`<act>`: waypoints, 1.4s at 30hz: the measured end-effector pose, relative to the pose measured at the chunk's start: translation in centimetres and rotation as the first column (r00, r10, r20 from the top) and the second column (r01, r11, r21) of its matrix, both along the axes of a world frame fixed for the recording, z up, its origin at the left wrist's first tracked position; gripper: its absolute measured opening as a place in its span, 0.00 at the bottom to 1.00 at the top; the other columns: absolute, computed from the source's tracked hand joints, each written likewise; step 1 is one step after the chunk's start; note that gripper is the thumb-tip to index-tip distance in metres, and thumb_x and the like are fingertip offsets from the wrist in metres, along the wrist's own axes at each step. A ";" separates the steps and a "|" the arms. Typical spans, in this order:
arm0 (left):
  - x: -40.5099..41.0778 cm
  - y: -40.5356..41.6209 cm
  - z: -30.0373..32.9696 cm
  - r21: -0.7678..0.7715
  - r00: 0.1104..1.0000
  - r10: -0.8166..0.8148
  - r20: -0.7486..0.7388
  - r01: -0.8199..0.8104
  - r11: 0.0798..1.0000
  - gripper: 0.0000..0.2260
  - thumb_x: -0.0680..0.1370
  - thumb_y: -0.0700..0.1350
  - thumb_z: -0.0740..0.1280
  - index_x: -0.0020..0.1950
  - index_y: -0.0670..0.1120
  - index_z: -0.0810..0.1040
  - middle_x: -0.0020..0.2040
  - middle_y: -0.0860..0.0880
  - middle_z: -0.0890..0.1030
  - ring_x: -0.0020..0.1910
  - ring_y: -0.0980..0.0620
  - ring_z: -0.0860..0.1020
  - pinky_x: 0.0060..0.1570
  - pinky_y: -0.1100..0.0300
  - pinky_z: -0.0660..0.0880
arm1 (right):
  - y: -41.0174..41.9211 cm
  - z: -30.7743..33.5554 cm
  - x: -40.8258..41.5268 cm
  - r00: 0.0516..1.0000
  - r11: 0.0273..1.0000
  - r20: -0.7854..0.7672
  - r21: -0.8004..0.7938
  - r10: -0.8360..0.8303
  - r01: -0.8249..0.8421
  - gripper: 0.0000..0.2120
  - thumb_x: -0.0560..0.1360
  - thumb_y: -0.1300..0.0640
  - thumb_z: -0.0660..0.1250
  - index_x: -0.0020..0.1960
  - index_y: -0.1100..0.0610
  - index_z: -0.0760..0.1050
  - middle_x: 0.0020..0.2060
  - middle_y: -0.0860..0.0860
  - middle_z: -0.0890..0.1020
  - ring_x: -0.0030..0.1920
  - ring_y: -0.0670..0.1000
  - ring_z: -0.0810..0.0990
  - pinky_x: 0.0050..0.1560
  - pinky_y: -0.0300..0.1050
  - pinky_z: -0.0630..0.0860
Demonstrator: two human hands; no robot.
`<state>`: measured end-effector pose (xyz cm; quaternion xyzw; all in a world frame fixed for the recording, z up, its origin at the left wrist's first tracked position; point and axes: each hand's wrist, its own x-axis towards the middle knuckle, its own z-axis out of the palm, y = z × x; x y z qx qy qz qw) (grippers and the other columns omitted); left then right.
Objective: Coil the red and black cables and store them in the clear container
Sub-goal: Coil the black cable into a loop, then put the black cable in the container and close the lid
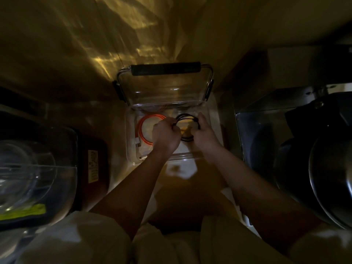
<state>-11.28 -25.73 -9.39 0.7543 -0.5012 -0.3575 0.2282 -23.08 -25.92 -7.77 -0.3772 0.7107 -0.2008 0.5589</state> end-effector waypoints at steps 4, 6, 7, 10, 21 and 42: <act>0.7 0.4 -0.1 -0.006 1.000 -0.017 0.008 0.018 1.000 0.13 0.76 0.39 0.63 0.57 0.43 0.84 0.55 0.42 0.85 0.56 0.43 0.81 0.52 0.59 0.73 | 0.2 0.0 -0.3 0.997 0.999 -0.059 -0.011 0.039 -0.040 0.28 0.80 0.63 0.56 0.78 0.51 0.55 0.77 0.50 0.60 0.75 0.53 0.61 0.75 0.50 0.60; 1.1 0.6 -0.4 -0.001 1.000 -0.016 0.014 0.016 1.000 0.12 0.77 0.39 0.63 0.53 0.44 0.85 0.51 0.42 0.86 0.51 0.43 0.81 0.45 0.61 0.70 | 0.4 0.0 -0.3 0.995 0.999 -0.087 -0.032 0.038 -0.041 0.26 0.80 0.61 0.58 0.77 0.53 0.59 0.76 0.51 0.63 0.74 0.53 0.64 0.75 0.51 0.61; 1.3 0.8 -0.5 -0.005 1.000 -0.013 0.014 0.013 1.000 0.10 0.77 0.40 0.63 0.50 0.44 0.85 0.48 0.42 0.86 0.48 0.43 0.82 0.42 0.61 0.68 | 0.5 0.0 -0.3 0.996 0.999 -0.086 -0.037 0.033 -0.036 0.25 0.80 0.59 0.58 0.76 0.53 0.62 0.75 0.52 0.67 0.73 0.53 0.66 0.74 0.52 0.64; 1.9 1.2 0.1 -0.034 0.999 -0.028 0.028 0.029 0.999 0.09 0.77 0.41 0.64 0.44 0.43 0.85 0.41 0.43 0.85 0.39 0.44 0.81 0.35 0.61 0.65 | 0.8 -1.6 -1.0 0.994 0.997 -0.098 -0.048 0.049 -0.054 0.22 0.78 0.50 0.59 0.71 0.52 0.69 0.68 0.53 0.75 0.67 0.54 0.73 0.69 0.55 0.70; 3.3 4.1 6.1 -0.173 0.999 -0.018 0.031 0.024 0.985 0.07 0.73 0.40 0.66 0.41 0.45 0.84 0.41 0.46 0.85 0.41 0.49 0.80 0.37 0.62 0.69 | 4.1 6.4 -0.2 0.993 0.954 -0.077 -0.293 -0.090 0.064 0.12 0.79 0.62 0.60 0.49 0.60 0.82 0.47 0.51 0.82 0.50 0.49 0.78 0.47 0.38 0.73; 7.9 8.9 12.1 -0.241 0.960 0.245 -0.133 -0.271 0.932 0.04 0.78 0.44 0.67 0.45 0.48 0.81 0.38 0.52 0.82 0.39 0.53 0.81 0.40 0.58 0.78 | 5.3 10.7 -2.8 0.995 0.930 0.056 -0.353 -0.084 0.099 0.03 0.76 0.57 0.66 0.47 0.54 0.79 0.45 0.54 0.83 0.49 0.54 0.81 0.53 0.53 0.79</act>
